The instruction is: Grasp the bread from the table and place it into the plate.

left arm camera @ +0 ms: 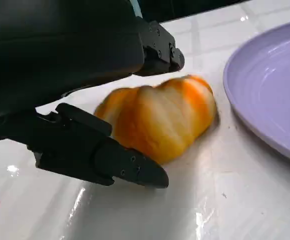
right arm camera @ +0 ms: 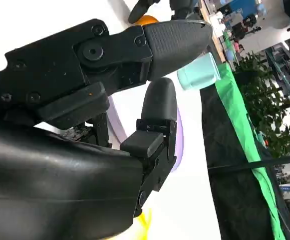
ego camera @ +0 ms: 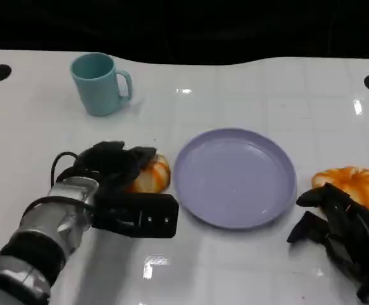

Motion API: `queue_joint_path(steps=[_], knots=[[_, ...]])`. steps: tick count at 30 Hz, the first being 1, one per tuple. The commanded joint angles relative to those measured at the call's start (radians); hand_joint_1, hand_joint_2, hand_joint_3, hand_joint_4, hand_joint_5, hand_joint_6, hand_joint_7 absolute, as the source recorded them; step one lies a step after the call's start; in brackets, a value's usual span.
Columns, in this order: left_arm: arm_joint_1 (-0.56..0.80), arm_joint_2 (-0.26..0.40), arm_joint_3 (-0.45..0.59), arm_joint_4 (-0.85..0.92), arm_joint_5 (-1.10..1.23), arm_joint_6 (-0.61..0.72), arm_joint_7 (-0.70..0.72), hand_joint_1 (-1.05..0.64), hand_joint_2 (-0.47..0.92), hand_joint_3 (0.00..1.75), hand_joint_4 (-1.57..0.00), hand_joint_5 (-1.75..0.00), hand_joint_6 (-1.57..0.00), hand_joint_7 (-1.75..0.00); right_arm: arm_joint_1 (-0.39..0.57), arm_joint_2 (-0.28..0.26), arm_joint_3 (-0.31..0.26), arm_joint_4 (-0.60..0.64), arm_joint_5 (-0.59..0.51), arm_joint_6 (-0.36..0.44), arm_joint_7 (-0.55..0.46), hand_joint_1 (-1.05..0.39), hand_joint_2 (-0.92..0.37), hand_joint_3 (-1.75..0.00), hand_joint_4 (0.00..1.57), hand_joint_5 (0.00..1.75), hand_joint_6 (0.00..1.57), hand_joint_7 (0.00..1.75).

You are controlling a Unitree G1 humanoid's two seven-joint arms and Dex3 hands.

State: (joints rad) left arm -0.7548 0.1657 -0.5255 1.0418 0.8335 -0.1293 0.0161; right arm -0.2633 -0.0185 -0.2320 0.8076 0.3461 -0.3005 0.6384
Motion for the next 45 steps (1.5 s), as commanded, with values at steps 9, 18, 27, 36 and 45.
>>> queue_joint_path(steps=[9,18,27,36,45], knots=[[-0.085,-0.037,-0.036,0.155,-0.047,-0.020,0.036,-0.53,0.84,0.00,-0.05,-0.02,-0.15,-0.01,0.018,-0.011,-0.005,-0.004,-0.001,0.013,-0.003,-0.53,-0.92,-0.24,0.66,1.56,0.61,1.24],[-0.095,-0.046,-0.045,0.239,-0.069,-0.046,0.086,-0.35,0.92,0.06,-0.69,-1.40,-1.10,-0.27,0.030,-0.009,-0.010,-0.038,0.027,0.077,0.002,-0.54,-0.92,-0.19,0.62,1.57,0.59,1.25],[-0.079,-0.041,0.028,0.207,-0.139,-0.012,0.289,-0.25,0.92,0.46,-0.77,-1.74,-0.49,-1.74,0.020,-0.016,-0.016,-0.027,0.027,0.086,0.008,-0.55,-0.92,-0.19,0.63,1.57,0.58,1.24],[-0.071,-0.020,0.111,0.150,-0.240,-0.062,0.294,-0.25,0.85,0.67,-0.80,-1.75,-0.54,-1.75,0.005,-0.028,-0.011,0.019,-0.007,0.026,0.006,-0.54,-0.92,-0.23,0.67,1.55,0.61,1.22],[-0.089,-0.028,0.128,0.064,-0.270,-0.166,0.291,-0.20,0.62,0.95,-0.82,-1.75,-0.61,-1.75,-0.004,-0.032,-0.010,0.047,-0.011,0.000,0.006,-0.55,-0.92,-0.24,0.68,1.54,0.62,1.22]])
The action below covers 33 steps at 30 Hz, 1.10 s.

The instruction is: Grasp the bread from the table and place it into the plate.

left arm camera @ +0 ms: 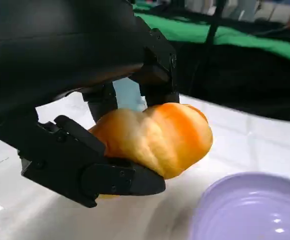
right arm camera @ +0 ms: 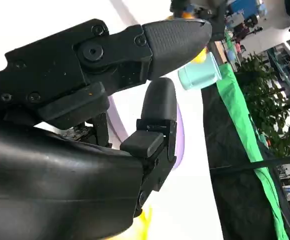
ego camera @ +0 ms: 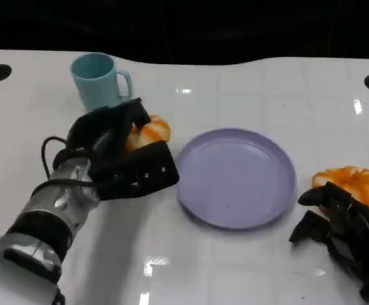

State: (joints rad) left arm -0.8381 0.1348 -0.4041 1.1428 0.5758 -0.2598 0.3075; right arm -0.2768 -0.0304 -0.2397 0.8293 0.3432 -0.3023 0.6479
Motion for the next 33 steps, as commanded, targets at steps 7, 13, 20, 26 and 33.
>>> queue_joint_path(steps=[7,13,20,26,33], knots=[[-0.033,-0.013,-0.017,-0.075,0.011,-0.086,-0.011,-0.15,0.56,1.06,-0.82,-1.75,-0.62,-1.75,0.007,-0.017,-0.005,0.025,0.000,0.012,-0.001,-0.54,-0.92,-0.24,0.68,1.55,0.63,1.21],[-0.095,-0.068,-0.072,-0.069,0.051,-0.092,-0.050,-0.18,0.56,1.05,-0.87,-1.75,-0.65,-1.75,0.003,-0.018,0.001,0.033,-0.008,-0.003,-0.001,-0.53,-0.92,-0.25,0.68,1.55,0.63,1.20],[-0.125,-0.108,-0.110,-0.031,0.069,-0.127,-0.062,-0.18,0.55,1.07,-0.90,-1.75,-0.68,-1.75,0.006,-0.014,0.006,0.031,-0.007,-0.010,0.005,-0.53,-0.92,-0.26,0.67,1.56,0.62,1.23],[-0.157,-0.138,-0.139,0.012,0.083,-0.140,-0.091,-0.21,0.56,1.08,-0.92,-1.75,-0.71,-1.75,0.008,-0.009,0.006,0.032,-0.001,-0.017,0.011,-0.53,-0.92,-0.26,0.66,1.56,0.61,1.24],[-0.175,-0.167,-0.172,0.047,0.111,-0.131,-0.087,-0.22,0.54,1.12,-0.94,-1.75,-0.75,-1.75,0.008,-0.006,0.007,0.035,-0.003,-0.025,0.004,-0.53,-0.92,-0.27,0.68,1.56,0.61,1.23]])
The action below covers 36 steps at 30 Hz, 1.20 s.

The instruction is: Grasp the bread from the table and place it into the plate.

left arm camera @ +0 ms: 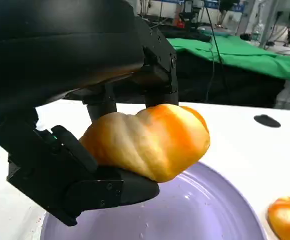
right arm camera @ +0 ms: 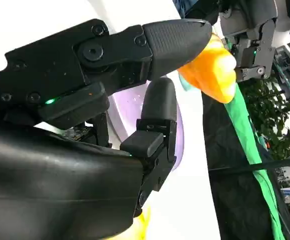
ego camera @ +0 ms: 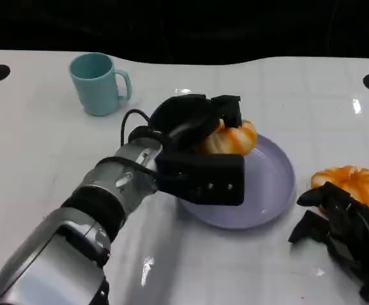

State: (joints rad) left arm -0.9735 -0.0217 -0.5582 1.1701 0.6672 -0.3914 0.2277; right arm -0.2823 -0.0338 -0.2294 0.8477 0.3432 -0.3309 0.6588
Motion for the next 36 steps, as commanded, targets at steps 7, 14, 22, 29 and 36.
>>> queue_joint_path(steps=[7,14,22,29,36], knots=[[-0.048,-0.017,0.008,0.031,-0.031,0.016,-0.149,-0.30,0.85,0.40,-0.59,-1.54,-0.78,-0.47,0.010,-0.001,-0.003,0.013,0.000,0.011,-0.006,-0.54,-0.92,-0.26,0.68,1.57,0.60,1.27],[-0.046,-0.018,0.019,0.025,-0.036,0.021,-0.174,-0.32,0.92,0.27,-0.55,-1.45,-0.77,-0.27,0.010,-0.001,-0.003,0.015,-0.002,0.003,-0.007,-0.54,-0.92,-0.26,0.68,1.57,0.60,1.28],[-0.075,0.017,-0.017,0.025,-0.009,0.037,-0.314,-0.95,0.92,0.65,-0.03,-0.48,-0.26,-0.02,0.012,-0.005,-0.003,0.016,0.000,0.010,0.001,-0.53,-0.92,-0.27,0.67,1.57,0.59,1.27],[-0.063,0.048,0.013,0.004,-0.030,0.008,-0.301,-1.03,0.92,0.74,-0.01,-0.41,-0.27,-0.03,0.015,-0.005,-0.005,0.009,0.004,0.017,-0.001,-0.52,-0.92,-0.27,0.67,1.56,0.60,1.26],[-0.052,0.069,0.039,-0.020,-0.057,-0.006,-0.304,-1.01,0.92,0.73,-0.05,-0.44,-0.32,-0.05,0.011,-0.008,-0.007,0.016,0.002,0.015,-0.002,-0.53,-0.92,-0.26,0.68,1.56,0.62,1.23]])
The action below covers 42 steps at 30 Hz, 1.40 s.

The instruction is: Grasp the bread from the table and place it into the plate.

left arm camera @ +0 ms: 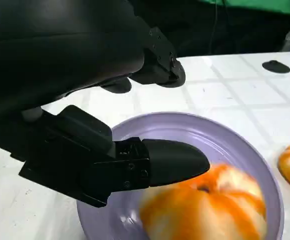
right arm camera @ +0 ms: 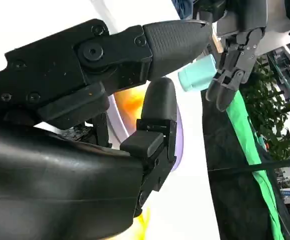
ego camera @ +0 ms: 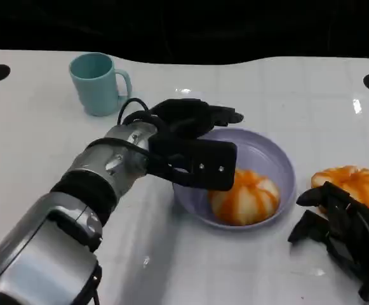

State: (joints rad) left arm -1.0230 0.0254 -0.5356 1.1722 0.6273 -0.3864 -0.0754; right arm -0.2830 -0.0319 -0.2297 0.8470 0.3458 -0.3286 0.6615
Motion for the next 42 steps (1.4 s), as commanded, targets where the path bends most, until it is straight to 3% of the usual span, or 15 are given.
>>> queue_joint_path(steps=[1,6,10,14,18,22,24,27,30,32,35,38,39,40,42], knots=[[-0.002,0.022,0.018,-0.023,-0.017,-0.011,-0.002,-1.01,0.92,0.73,-0.05,-0.44,-0.32,-0.05,0.012,-0.011,-0.006,0.017,-0.001,0.012,-0.005,-0.54,-0.92,-0.26,0.68,1.56,0.62,1.23],[0.003,0.028,0.026,-0.035,-0.018,-0.012,-0.005,-1.01,0.92,0.72,-0.05,-0.44,-0.33,-0.05,0.012,-0.012,-0.002,0.019,-0.010,-0.004,-0.006,-0.54,-0.92,-0.27,0.68,1.56,0.62,1.23],[0.101,0.084,0.153,-0.118,-0.174,-0.135,-0.046,-0.92,0.92,0.63,-0.17,-0.50,-0.41,-0.08,0.013,-0.010,-0.006,0.016,-0.001,0.008,-0.007,-0.53,-0.92,-0.27,0.67,1.56,0.61,1.24],[0.227,0.075,0.300,-0.212,-0.411,-0.165,-0.190,-0.85,0.92,0.54,-0.22,-0.54,-0.44,-0.08,0.012,-0.013,-0.011,0.020,0.006,0.010,0.005,-0.52,-0.92,-0.27,0.66,1.56,0.60,1.23],[0.260,0.071,0.332,-0.255,-0.469,-0.152,-0.244,-0.83,0.92,0.50,-0.23,-0.57,-0.45,-0.07,0.012,-0.013,-0.013,0.019,0.005,0.013,0.006,-0.53,-0.92,-0.27,0.66,1.56,0.60,1.22],[0.481,0.032,0.495,-0.472,-0.812,0.004,-0.439,-0.75,0.92,0.45,-0.42,-0.59,-0.50,-0.07,0.013,-0.016,-0.019,0.009,0.014,0.044,0.009,-0.53,-0.92,-0.25,0.66,1.55,0.61,1.21],[0.530,0.032,0.512,-0.541,-0.866,0.062,-0.478,-0.73,0.92,0.43,-0.55,-0.46,-0.55,-0.04,0.013,-0.016,-0.020,0.008,0.013,0.046,0.009,-0.53,-0.92,-0.24,0.66,1.55,0.62,1.20],[0.591,0.026,0.540,-0.638,-0.964,0.185,-0.537,-0.71,0.92,0.43,-0.63,-0.43,-0.59,-0.04,0.014,-0.014,-0.022,0.004,0.009,0.044,0.006,-0.53,-0.92,-0.24,0.66,1.56,0.62,1.20],[0.688,0.021,0.588,-0.785,-1.167,0.436,-0.622,-0.66,0.92,0.43,-0.78,-0.51,-0.70,-0.08,0.016,-0.010,-0.023,-0.001,0.003,0.040,-0.006,-0.53,-0.92,-0.24,0.67,1.55,0.63,1.21],[0.760,0.025,0.609,-0.893,-1.250,0.584,-0.589,-0.65,0.92,0.41,-0.82,-0.66,-0.77,-0.10,0.019,-0.006,-0.023,-0.009,0.000,0.040,-0.018,-0.54,-0.92,-0.22,0.68,1.54,0.64,1.21],[0.848,0.032,0.632,-1.020,-1.312,0.725,-0.543,-0.61,0.92,0.44,-0.68,-1.16,-0.86,-0.14,0.022,-0.004,-0.021,-0.025,0.001,0.062,-0.029,-0.55,-0.92,-0.20,0.68,1.53,0.64,1.21],[0.893,0.024,0.646,-1.080,-1.328,0.780,-0.516,-0.61,0.92,0.45,-0.65,-1.27,-0.87,-0.16,0.024,-0.003,-0.023,-0.033,0.006,0.071,-0.028,-0.56,-0.92,-0.20,0.68,1.53,0.64,1.21],[0.918,0.017,0.653,-1.102,-1.335,0.797,-0.504,-0.58,0.92,0.46,-0.61,-1.41,-0.87,-0.27,0.024,-0.002,-0.024,-0.034,0.009,0.075,-0.025,-0.55,-0.92,-0.20,0.68,1.53,0.63,1.21],[0.936,0.013,0.657,-1.119,-1.340,0.809,-0.496,-0.57,0.92,0.47,-0.59,-1.52,-0.73,-0.63,0.025,-0.002,-0.025,-0.036,0.011,0.077,-0.024,-0.55,-0.92,-0.20,0.67,1.53,0.63,1.21],[0.947,0.009,0.662,-1.136,-1.343,0.823,-0.487,-0.56,0.92,0.47,-0.57,-1.58,-0.61,-0.89,0.025,-0.001,-0.026,-0.039,0.012,0.080,-0.023,-0.55,-0.92,-0.20,0.67,1.54,0.63,1.21]])
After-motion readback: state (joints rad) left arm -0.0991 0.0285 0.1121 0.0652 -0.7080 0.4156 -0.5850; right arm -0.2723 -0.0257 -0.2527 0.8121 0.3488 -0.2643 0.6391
